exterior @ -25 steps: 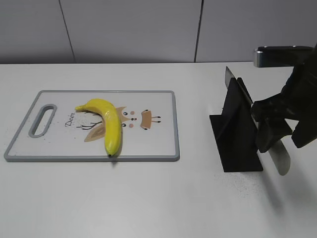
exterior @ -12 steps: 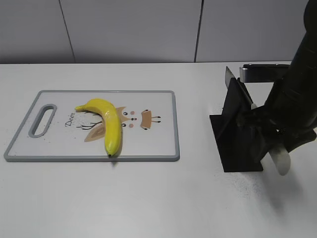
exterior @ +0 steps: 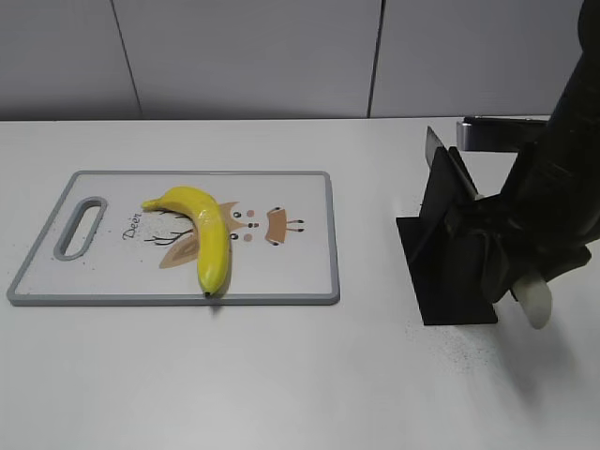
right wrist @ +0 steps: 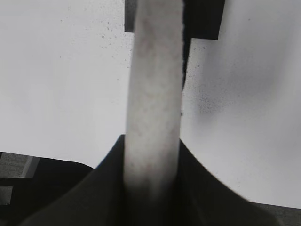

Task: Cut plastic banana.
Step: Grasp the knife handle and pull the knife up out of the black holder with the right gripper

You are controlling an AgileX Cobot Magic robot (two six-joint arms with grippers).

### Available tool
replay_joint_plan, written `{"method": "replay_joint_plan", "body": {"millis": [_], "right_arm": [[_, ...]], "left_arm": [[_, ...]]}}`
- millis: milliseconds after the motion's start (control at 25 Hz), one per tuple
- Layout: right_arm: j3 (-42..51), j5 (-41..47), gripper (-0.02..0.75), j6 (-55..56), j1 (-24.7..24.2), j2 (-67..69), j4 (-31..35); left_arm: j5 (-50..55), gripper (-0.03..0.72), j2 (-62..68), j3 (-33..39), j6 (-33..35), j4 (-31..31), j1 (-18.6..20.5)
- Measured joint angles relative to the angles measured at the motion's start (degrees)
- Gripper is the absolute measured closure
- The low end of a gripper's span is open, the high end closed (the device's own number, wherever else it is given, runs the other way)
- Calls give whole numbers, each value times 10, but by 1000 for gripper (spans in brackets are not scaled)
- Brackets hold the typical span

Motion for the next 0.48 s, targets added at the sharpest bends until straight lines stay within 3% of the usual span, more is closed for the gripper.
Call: {"method": "replay_joint_plan", "body": {"millis": [480], "right_arm": [[-71,76,573,3,1,-40,-46]], "left_arm": [[0,114,0,0,0,0,0]]}}
